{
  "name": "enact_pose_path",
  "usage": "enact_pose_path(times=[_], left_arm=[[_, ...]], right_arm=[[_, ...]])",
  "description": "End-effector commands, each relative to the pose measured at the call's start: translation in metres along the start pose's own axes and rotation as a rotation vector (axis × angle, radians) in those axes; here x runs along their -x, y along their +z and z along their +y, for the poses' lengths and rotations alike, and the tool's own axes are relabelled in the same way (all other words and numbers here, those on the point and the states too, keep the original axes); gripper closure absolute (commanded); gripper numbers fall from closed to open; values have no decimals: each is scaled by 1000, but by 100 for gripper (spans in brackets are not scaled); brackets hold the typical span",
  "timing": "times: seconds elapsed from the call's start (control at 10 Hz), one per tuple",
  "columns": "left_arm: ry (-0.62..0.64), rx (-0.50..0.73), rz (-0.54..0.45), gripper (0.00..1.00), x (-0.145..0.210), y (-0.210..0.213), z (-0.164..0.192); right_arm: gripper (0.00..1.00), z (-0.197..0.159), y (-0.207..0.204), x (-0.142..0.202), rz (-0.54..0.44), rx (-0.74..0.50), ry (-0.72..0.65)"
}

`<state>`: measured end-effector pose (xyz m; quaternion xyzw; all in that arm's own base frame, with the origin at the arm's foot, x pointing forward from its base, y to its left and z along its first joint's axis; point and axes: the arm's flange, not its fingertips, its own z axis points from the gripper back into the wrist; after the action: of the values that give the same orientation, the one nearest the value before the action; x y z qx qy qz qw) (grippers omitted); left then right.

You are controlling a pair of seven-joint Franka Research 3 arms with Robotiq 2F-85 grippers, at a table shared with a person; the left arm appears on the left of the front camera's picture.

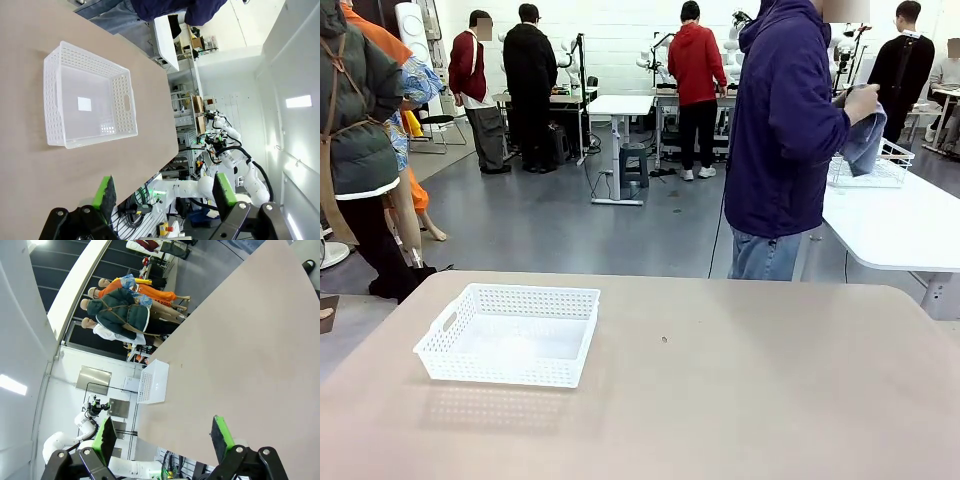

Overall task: Clean and organize the cups into the basket.
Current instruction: Pick up the Organizing basket and move it to the center of the table, then pick up the Reusable plastic cup from the right side of the table and place it inside the Organizing basket.

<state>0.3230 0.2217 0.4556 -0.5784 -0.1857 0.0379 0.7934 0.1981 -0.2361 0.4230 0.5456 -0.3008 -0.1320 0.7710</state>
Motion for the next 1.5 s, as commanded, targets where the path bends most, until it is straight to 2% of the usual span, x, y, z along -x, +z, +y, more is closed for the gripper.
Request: enact_pose_path(times=[0.0,1.4], left_arm=[[-6,14,-8,0,-1,0,-1],[-6,14,-8,0,-1,0,-1]], right_arm=[[0,-1,1,0,4,-5,12],[0,-1,1,0,4,-5,12]])
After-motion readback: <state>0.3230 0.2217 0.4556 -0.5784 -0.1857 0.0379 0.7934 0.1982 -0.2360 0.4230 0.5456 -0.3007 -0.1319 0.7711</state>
